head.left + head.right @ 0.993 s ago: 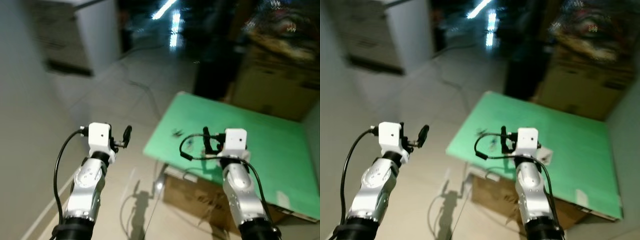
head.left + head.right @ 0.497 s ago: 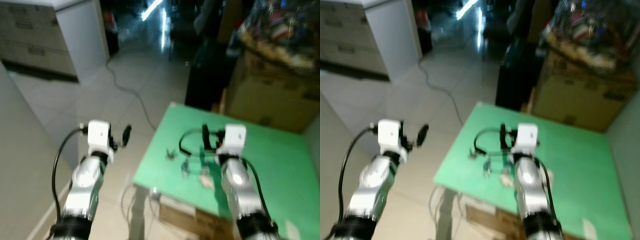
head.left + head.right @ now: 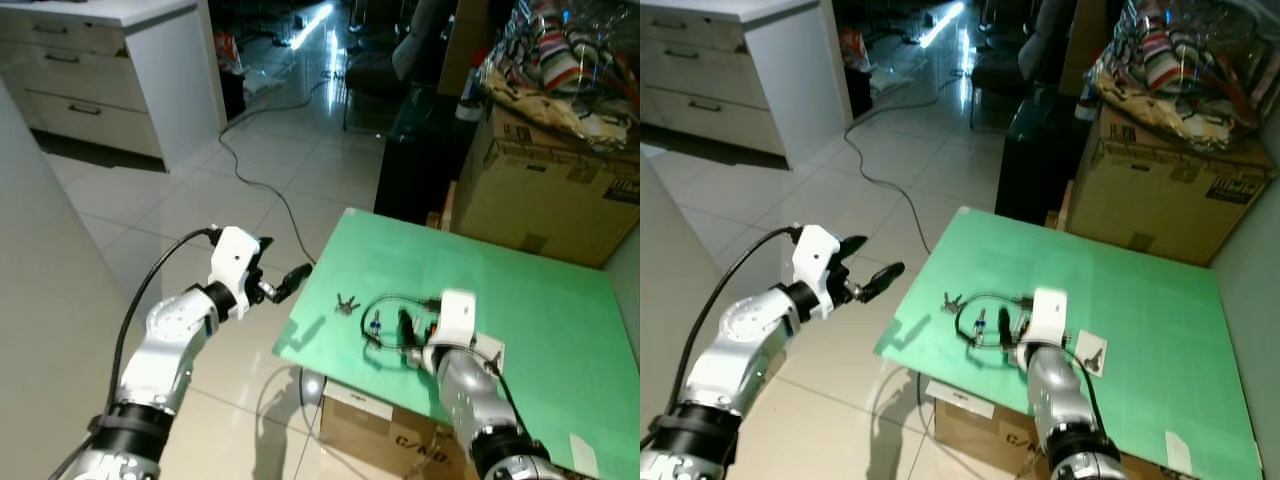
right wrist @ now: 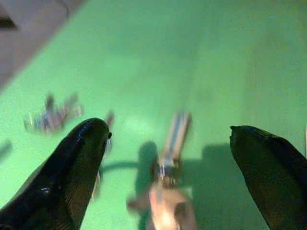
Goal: Hang keys on a hook
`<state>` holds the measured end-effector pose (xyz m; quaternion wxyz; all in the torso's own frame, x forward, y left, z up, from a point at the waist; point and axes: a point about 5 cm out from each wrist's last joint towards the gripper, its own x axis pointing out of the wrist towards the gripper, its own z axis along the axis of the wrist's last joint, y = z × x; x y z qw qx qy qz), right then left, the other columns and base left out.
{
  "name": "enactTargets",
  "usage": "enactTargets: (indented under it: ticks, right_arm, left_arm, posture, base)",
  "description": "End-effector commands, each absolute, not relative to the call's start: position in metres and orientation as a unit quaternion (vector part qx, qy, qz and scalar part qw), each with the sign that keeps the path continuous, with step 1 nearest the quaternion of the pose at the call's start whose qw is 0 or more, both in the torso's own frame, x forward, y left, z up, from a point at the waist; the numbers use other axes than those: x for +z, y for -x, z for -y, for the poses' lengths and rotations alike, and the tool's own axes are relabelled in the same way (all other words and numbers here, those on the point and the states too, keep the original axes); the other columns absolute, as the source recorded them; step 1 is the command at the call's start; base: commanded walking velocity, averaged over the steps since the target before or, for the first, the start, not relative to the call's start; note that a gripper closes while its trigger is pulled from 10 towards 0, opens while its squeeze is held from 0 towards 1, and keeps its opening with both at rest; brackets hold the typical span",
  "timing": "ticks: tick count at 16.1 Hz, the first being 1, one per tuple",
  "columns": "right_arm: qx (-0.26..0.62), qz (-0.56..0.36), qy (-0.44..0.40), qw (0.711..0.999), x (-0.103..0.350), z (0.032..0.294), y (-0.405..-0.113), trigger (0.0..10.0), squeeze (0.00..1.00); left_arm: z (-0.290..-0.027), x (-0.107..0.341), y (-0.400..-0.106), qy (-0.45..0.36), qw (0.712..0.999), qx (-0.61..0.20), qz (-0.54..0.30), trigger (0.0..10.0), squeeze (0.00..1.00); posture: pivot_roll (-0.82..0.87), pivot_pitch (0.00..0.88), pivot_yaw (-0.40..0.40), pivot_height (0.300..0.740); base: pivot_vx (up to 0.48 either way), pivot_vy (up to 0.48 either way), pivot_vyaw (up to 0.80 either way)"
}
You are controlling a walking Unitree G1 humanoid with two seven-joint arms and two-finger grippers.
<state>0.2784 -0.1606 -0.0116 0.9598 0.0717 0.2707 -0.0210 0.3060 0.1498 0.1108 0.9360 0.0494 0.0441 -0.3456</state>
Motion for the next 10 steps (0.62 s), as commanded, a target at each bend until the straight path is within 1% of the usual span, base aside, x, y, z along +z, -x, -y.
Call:
enactTargets:
  ticks: [1, 3, 6, 7, 9, 10]
  right_arm:
    - [-0.032, -0.307, -0.043, 0.950, -0.027, 0.172, -0.263, 10.0, 0.00]
    - [-0.042, -0.327, -0.010, 0.944, -0.035, 0.179, -0.254, 10.0, 0.00]
    - [-0.011, -0.349, -0.034, 0.936, -0.041, 0.171, -0.251, 10.0, 0.00]
    - [-0.007, -0.347, -0.029, 0.937, -0.041, 0.171, -0.251, 10.0, 0.00]
    - [-0.004, -0.320, 0.006, 0.947, -0.035, 0.174, -0.256, 10.0, 0.00]
    - [0.004, -0.284, 0.043, 0.958, -0.028, 0.176, -0.262, 10.0, 0.00]
  left_arm:
    - [-0.142, 0.119, -0.303, -0.035, 0.924, -0.380, -0.036, 10.0, 0.00]
    - [-0.135, 0.115, -0.297, -0.042, 0.915, -0.401, -0.037, 10.0, 0.00]
    - [-0.135, 0.105, -0.291, -0.096, 0.895, -0.432, -0.059, 10.0, 0.00]
    - [-0.136, 0.106, -0.292, -0.095, 0.897, -0.428, -0.060, 10.0, 0.00]
    - [-0.135, 0.109, -0.294, -0.075, 0.900, -0.425, -0.058, 10.0, 0.00]
    - [-0.133, 0.110, -0.293, -0.067, 0.900, -0.428, -0.056, 10.0, 0.00]
  posture:
    - [0.02, 0.000, -0.004, 0.740]
    - [0.01, 0.000, 0.000, 0.740]
    - [0.01, 0.000, 0.004, 0.740]
    - [0.01, 0.000, 0.004, 0.740]
    - [0.01, 0.000, 0.005, 0.740]
    - [0.01, 0.000, 0.005, 0.740]
  base:
    - [0.000, 0.000, 0.00]
    - [0.000, 0.000, 0.00]
    - [0.000, 0.000, 0.00]
    - [0.000, 0.000, 0.00]
    - [0.000, 0.000, 0.00]
    - [0.000, 0.000, 0.00]
